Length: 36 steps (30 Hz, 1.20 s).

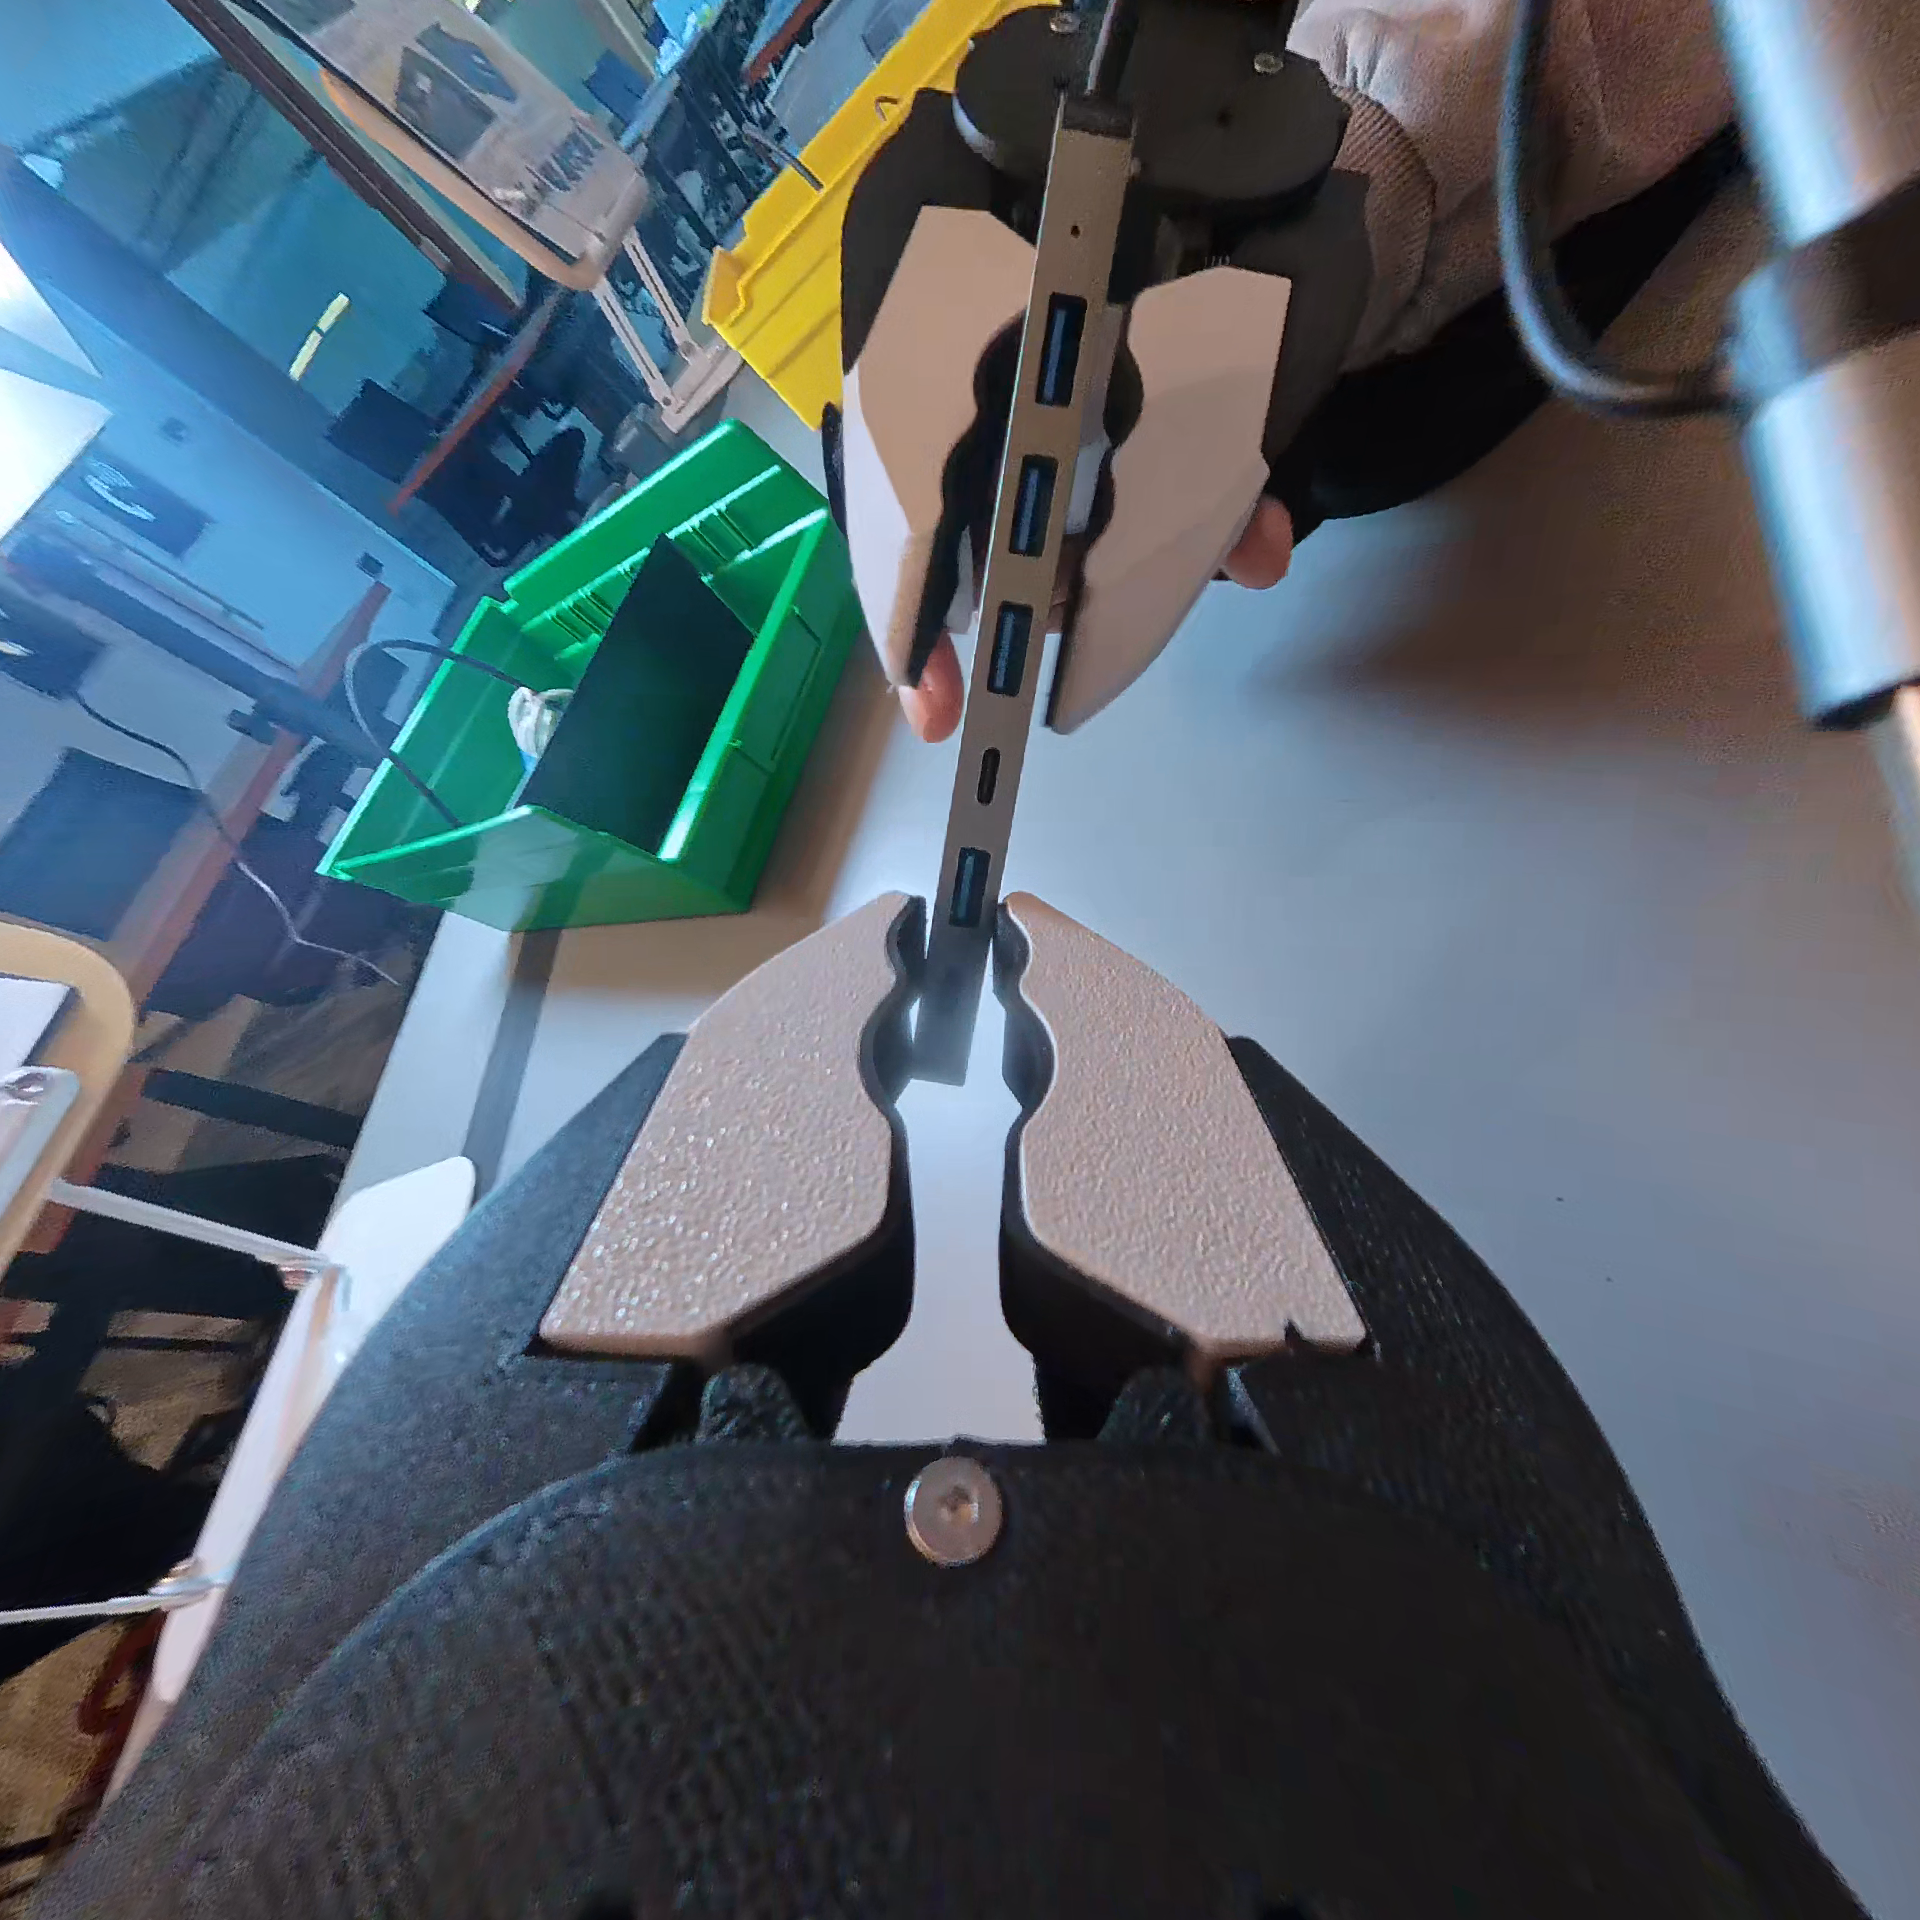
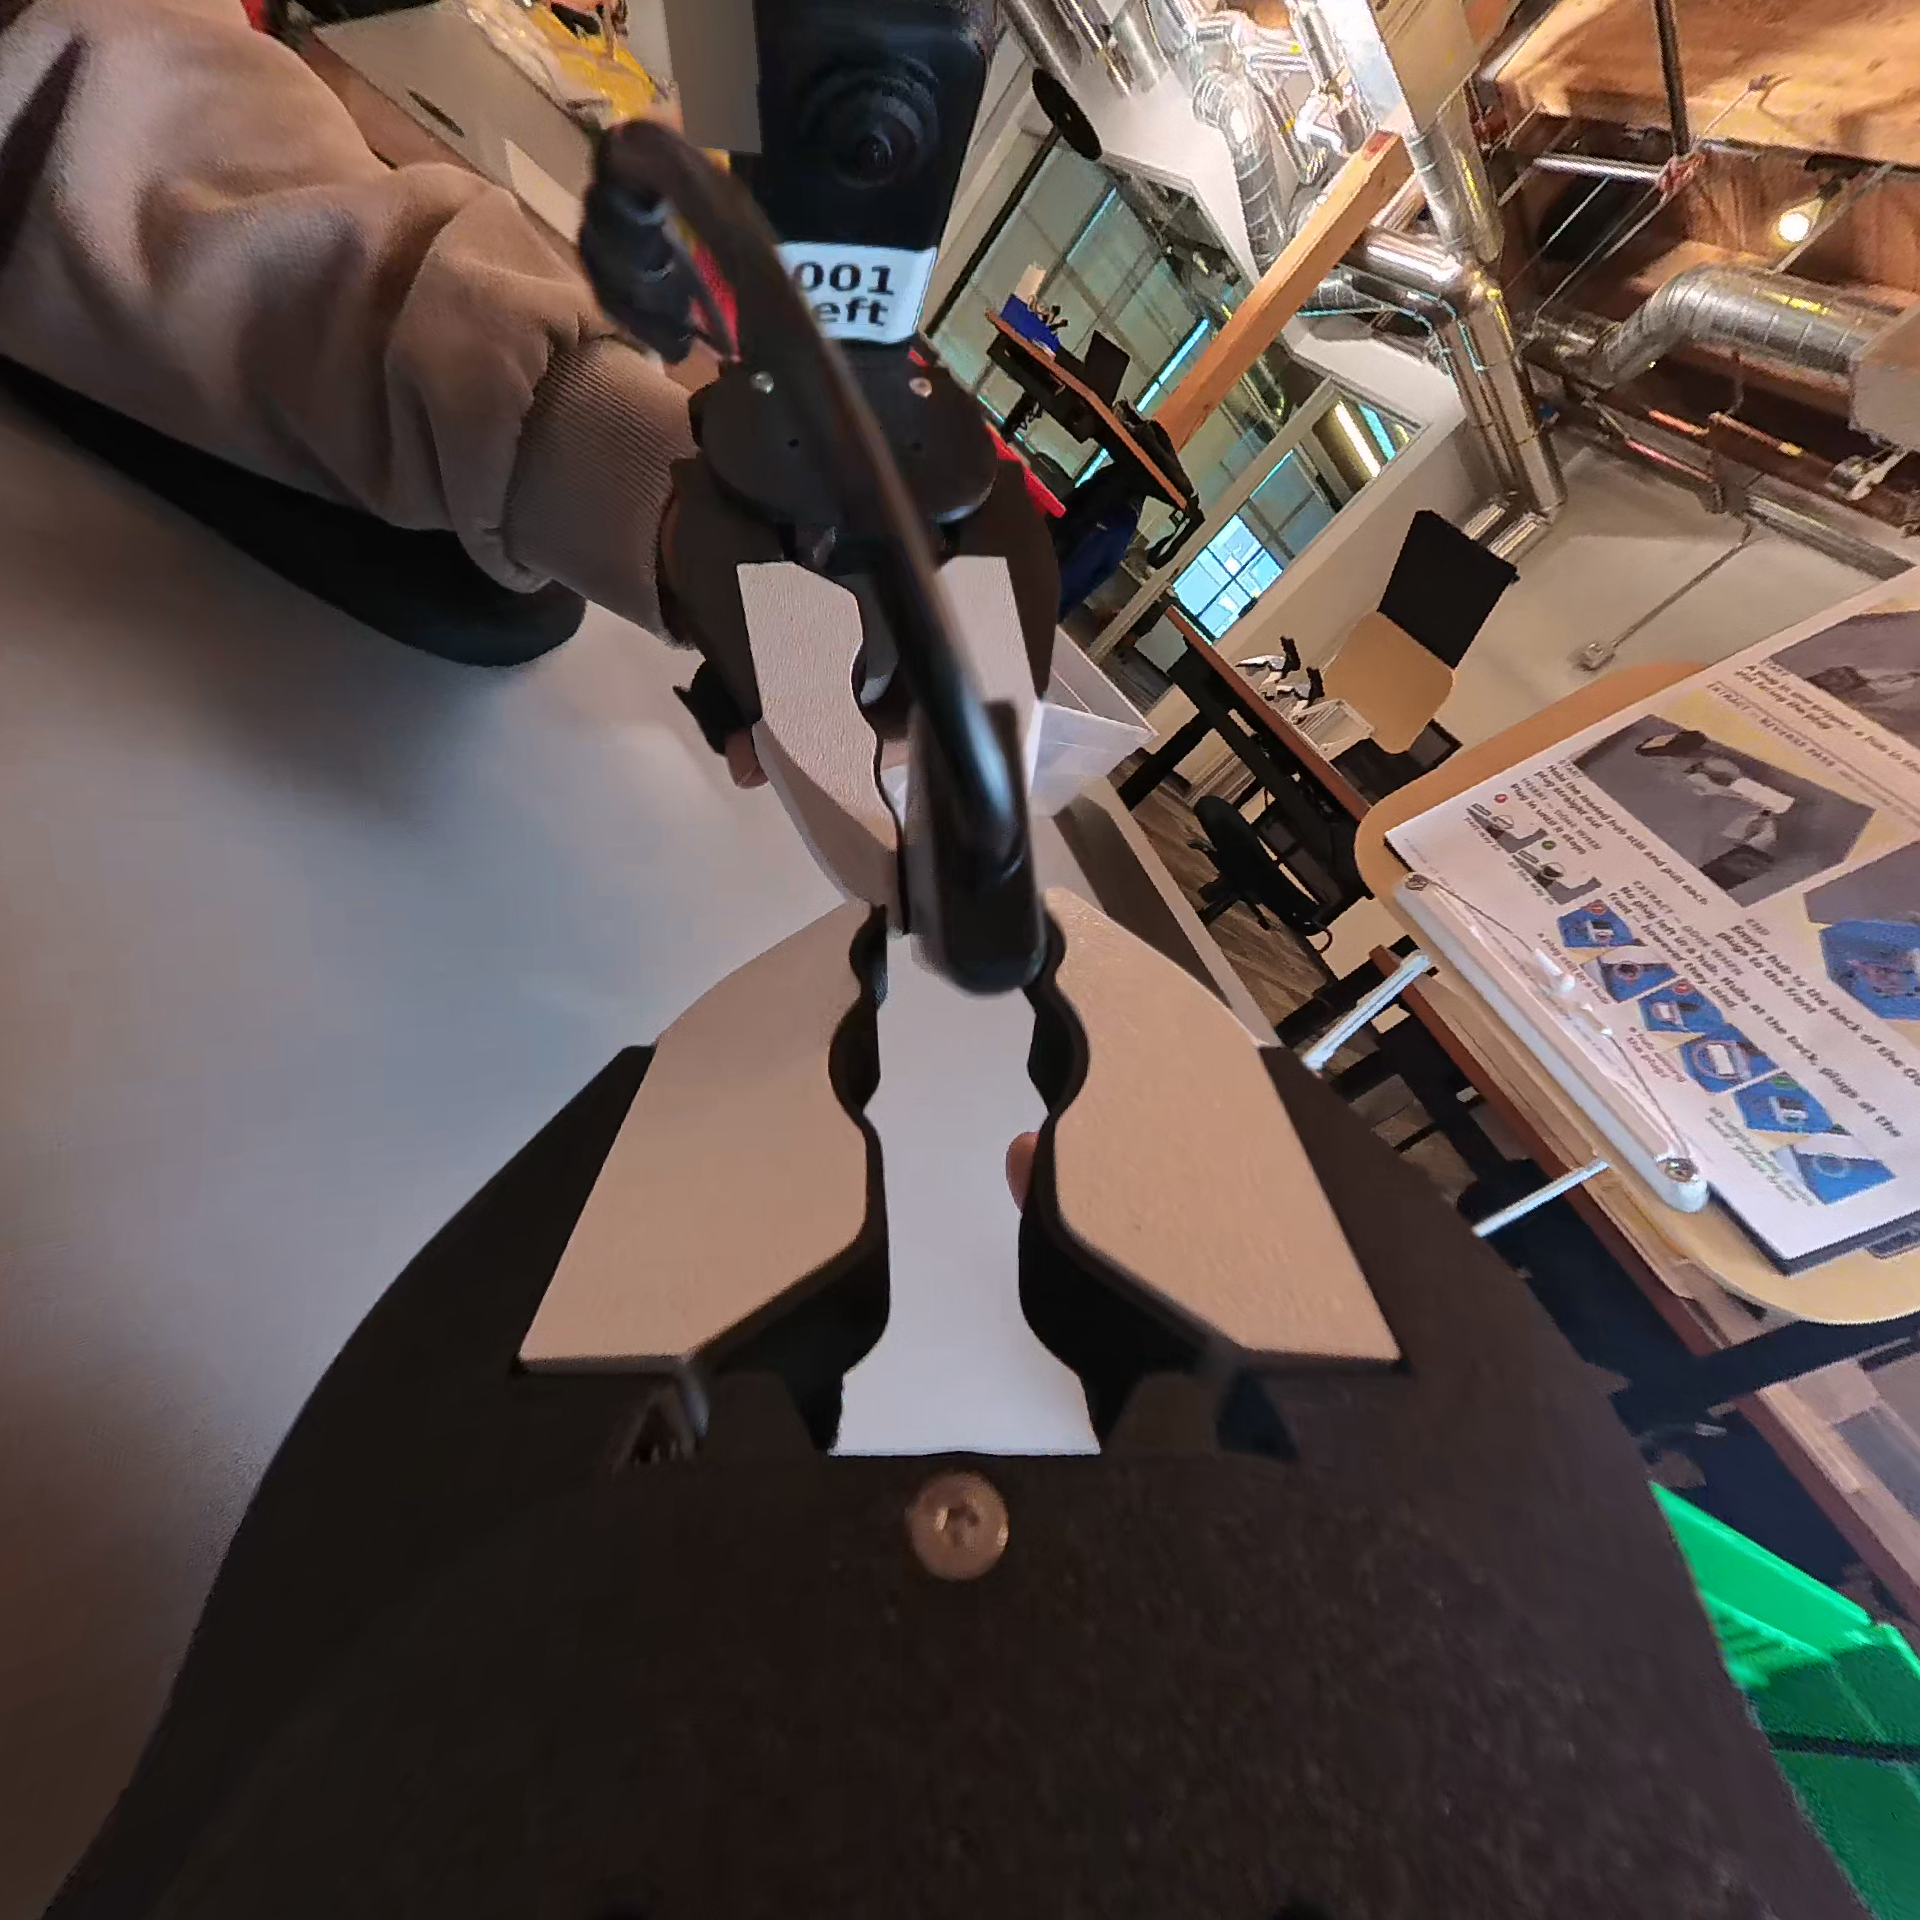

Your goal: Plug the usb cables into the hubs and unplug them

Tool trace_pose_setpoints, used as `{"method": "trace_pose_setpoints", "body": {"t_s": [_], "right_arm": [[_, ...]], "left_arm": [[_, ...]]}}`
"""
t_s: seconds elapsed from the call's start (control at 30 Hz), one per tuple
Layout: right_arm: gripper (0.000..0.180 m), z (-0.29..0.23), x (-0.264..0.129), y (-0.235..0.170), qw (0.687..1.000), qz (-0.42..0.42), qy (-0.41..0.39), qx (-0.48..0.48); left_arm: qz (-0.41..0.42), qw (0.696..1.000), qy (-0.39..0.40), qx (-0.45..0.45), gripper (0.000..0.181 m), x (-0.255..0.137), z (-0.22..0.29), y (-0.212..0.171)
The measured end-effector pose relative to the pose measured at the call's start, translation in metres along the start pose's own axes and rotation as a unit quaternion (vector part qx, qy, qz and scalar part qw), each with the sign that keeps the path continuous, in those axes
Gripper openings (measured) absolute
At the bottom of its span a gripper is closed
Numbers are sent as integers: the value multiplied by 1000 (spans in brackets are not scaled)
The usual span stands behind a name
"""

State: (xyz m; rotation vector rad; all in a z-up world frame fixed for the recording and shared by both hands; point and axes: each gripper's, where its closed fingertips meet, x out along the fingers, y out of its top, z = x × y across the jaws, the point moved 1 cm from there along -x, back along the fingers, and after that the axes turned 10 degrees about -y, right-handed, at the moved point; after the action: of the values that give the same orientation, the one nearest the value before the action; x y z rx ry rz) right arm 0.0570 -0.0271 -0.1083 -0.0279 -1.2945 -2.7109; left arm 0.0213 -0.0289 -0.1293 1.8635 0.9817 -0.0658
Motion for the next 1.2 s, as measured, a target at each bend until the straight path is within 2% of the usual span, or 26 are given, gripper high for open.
{"method": "trace_pose_setpoints", "body": {"t_s": [0.1, 0.17, 0.27, 0.33, 0.43, 0.5, 0.57, 0.63, 0.7, 0.8, 0.87, 0.93, 1.0, 1.13, 1.2], "right_arm": [[12, -3, -1, 0, 998, -4, 32, 51], [12, 2, -2, 1, 990, -5, 51, 130], [12, 17, -4, 4, 950, 7, 82, 301], [14, 32, -4, -2, 916, 4, 76, 393], [24, 50, -2, -19, 879, -18, 39, 475], [26, 56, -1, -29, 868, -40, 15, 494], [27, 60, -1, -38, 871, -58, -4, 488], [28, 64, -3, -45, 881, -71, -24, 467], [29, 74, -6, -52, 905, -87, -67, 411], [36, 82, -11, -61, 955, -132, -131, 230], [40, 80, -11, -61, 972, -151, -158, 83], [45, 71, -7, -60, 971, -165, -165, -56], [49, 62, -2, -63, 957, -185, -165, -153], [56, 55, 9, -79, 924, -232, -160, -258], [53, 57, 14, -86, 910, -242, -166, -292]], "left_arm": [[8, 999, -17, -38, 13, 4, 3, -1], [36, 996, -30, -74, 13, 4, 3, 4], [89, 982, -44, -160, 14, 1, -3, 16], [113, 947, -60, -295, 13, 5, -9, 20], [191, 854, -90, -475, 12, 9, -17, 23], [222, 812, -107, -529, 11, 11, -18, 14], [238, 790, -111, -553, 11, 11, -21, 6], [240, 788, -99, -558, 11, 10, -24, 2], [247, 783, -82, -565, 11, 7, -29, -1], [249, 770, -55, -585, 11, 4, -37, -11], [252, 752, -52, -607, 11, 5, -38, -17], [248, 738, -45, -626, 11, 9, -37, -22], [238, 732, -43, -637, 11, 14, -34, -25], [224, 728, -47, -647, 12, 25, -26, -21], [223, 725, -57, -649, 12, 30, -20, -13]]}}
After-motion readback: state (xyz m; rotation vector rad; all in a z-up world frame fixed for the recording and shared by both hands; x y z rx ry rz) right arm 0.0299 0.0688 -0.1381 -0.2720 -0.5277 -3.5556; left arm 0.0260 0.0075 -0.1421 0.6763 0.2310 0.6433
